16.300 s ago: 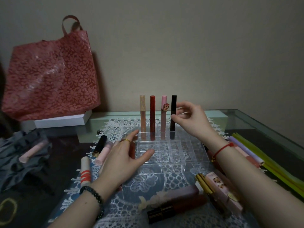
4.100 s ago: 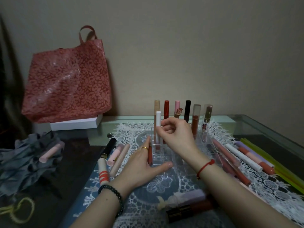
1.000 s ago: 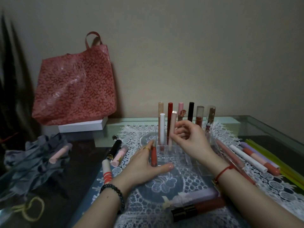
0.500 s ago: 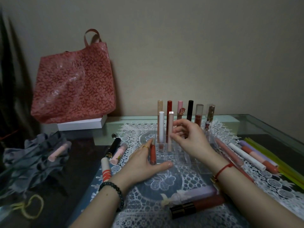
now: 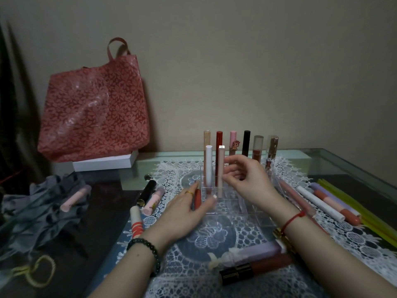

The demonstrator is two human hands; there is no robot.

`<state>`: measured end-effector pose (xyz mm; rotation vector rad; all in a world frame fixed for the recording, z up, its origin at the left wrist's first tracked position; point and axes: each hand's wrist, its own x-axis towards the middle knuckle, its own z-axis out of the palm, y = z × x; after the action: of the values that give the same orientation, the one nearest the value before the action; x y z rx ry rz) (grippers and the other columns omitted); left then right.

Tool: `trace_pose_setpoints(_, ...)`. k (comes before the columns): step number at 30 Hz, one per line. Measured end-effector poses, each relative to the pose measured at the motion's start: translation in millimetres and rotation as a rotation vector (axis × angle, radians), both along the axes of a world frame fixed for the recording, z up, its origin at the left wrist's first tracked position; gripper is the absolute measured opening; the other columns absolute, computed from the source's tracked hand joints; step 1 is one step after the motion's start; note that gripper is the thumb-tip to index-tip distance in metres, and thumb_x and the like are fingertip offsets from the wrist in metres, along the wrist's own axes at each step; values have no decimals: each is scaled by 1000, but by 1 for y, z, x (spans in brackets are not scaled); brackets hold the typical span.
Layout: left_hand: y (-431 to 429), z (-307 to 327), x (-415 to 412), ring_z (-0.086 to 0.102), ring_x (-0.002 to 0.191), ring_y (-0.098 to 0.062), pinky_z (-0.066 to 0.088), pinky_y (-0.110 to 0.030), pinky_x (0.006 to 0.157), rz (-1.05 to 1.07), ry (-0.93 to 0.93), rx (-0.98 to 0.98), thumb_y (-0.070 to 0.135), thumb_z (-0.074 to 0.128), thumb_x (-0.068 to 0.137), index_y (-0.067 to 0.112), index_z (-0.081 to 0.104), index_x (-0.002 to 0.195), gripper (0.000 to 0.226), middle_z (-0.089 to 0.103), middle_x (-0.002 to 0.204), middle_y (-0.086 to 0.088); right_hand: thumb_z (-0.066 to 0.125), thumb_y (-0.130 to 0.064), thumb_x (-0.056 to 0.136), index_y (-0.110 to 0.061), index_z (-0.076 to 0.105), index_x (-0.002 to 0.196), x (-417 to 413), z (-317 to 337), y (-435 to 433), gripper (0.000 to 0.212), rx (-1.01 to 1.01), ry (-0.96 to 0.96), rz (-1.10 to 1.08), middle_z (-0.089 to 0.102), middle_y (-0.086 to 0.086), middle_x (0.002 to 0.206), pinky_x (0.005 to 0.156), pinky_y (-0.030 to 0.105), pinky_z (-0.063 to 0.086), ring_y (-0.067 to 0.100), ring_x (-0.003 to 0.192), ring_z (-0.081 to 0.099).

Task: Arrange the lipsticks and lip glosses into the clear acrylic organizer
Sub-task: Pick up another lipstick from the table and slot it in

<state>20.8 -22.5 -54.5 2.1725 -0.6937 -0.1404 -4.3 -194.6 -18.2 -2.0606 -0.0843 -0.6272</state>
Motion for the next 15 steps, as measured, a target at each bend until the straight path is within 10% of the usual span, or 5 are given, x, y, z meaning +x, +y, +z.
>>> trace_pose_setpoints(10,2,-3,8,52,81,-6,32,-7,66,110,-180,61,49,22,93,18,60,88,49,57,87,7,64,-5,80,-16,58,105,-11,14,-5,28,39,-38,13,64,1,85,68,12,53,12,75,61)
trace_pose_setpoints(15,5,-7,16,56,82,-2,40,-11,66,171,-275,97,32,48,90,25,56,110,22,59,100,10,65,-10,80,-19,57,107,-19,18,-8,29,-5,-18,4,65,2,86,68,12,53,12,78,62)
